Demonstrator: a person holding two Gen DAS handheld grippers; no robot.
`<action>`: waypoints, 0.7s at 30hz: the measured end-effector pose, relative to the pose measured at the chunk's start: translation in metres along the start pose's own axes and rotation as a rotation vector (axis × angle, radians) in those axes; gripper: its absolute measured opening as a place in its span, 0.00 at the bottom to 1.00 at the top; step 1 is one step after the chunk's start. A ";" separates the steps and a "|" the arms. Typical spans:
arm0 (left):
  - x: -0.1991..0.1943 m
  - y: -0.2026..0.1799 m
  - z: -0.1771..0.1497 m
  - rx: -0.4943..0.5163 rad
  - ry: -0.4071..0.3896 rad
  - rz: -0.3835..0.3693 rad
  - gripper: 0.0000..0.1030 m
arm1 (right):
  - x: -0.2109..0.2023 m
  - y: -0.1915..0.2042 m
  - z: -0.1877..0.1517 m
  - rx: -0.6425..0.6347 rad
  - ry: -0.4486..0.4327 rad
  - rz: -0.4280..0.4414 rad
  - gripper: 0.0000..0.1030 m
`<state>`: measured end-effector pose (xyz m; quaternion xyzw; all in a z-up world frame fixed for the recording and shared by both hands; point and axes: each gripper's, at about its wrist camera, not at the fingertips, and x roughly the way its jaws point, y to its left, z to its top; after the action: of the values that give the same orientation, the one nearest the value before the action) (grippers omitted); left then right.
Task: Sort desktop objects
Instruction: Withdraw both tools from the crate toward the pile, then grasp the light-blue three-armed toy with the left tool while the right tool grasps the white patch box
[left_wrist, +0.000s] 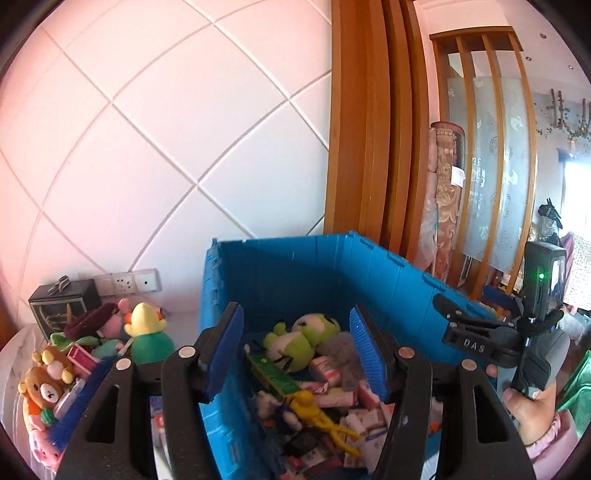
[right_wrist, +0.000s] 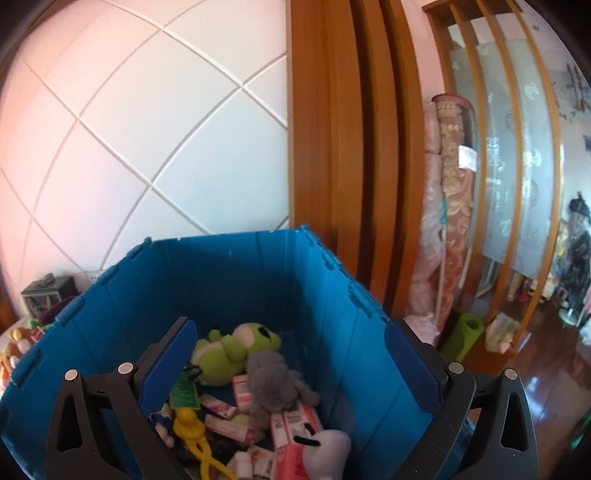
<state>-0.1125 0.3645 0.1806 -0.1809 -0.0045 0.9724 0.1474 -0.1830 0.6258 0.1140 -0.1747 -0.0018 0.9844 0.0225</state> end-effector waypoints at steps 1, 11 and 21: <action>-0.005 0.010 -0.004 -0.008 0.011 0.011 0.57 | -0.004 0.005 -0.003 -0.003 -0.004 -0.021 1.00; -0.059 0.148 -0.068 -0.100 0.104 0.277 0.57 | -0.087 0.083 -0.008 0.052 -0.166 0.282 1.00; -0.079 0.270 -0.190 -0.199 0.393 0.479 0.57 | -0.139 0.199 -0.039 0.027 -0.279 0.537 1.00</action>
<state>-0.0523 0.0753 0.0139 -0.3748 -0.0281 0.9206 -0.1060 -0.0484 0.4210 0.1231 -0.0316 0.0543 0.9696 -0.2365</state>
